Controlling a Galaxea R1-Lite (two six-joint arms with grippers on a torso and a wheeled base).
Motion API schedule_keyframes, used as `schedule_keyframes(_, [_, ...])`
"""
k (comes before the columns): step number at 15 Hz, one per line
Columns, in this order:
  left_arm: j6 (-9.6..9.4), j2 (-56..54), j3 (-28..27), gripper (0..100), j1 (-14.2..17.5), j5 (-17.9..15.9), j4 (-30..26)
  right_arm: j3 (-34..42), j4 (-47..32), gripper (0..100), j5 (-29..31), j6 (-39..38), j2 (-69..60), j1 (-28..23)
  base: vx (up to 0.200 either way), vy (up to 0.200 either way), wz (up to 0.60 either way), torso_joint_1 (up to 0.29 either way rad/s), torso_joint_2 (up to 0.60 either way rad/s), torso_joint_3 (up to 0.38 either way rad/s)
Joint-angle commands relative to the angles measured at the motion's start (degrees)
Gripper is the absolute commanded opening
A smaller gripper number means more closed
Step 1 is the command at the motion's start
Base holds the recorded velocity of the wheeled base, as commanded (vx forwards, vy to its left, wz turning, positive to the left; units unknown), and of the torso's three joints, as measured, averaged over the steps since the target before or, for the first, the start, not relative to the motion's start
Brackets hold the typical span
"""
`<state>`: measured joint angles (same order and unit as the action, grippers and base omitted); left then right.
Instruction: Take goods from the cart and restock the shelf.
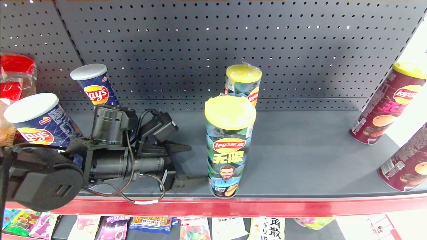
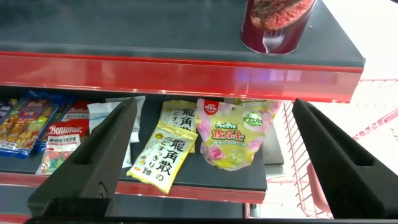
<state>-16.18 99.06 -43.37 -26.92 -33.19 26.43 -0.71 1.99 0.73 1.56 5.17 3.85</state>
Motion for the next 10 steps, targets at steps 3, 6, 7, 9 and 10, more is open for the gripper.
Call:
schedule_keyframes(3, [0.01, 1.13, -1.01, 100, -0.86, -0.03, 0.03, 0.0, -0.05, 100, -0.12, 0.02, 0.19, 0.01, 0.0, 0.0, 0.0, 0.0, 0.0, 0.0])
schedule_keyframes(6, [0.01, 1.84, -2.24, 100, -0.86, 0.06, 0.03, 0.0, -0.05, 100, -0.38, 0.02, 0.19, 0.01, 0.0, 0.0, 0.0, 0.0, 0.0, 0.0])
schedule_keyframes(7, [0.01, 2.1, -2.59, 100, -0.86, 0.06, -0.06, 0.0, -0.05, 100, -0.38, 0.02, 0.19, 0.01, 0.0, 0.0, 0.0, 0.0, 0.0, 0.0])
schedule_keyframes(9, [0.01, 2.45, -3.03, 100, -0.86, 0.15, -0.06, 0.0, -0.05, 100, -0.38, 0.02, 0.19, 0.01, 0.0, 0.0, 0.0, 0.0, 0.0, 0.0])
schedule_keyframes(10, [0.01, 2.72, -3.3, 100, -0.94, 0.15, -0.06, 0.0, -0.05, 100, -0.38, 0.02, 0.19, 0.01, 0.0, 0.0, 0.0, 0.0, 0.0, 0.0])
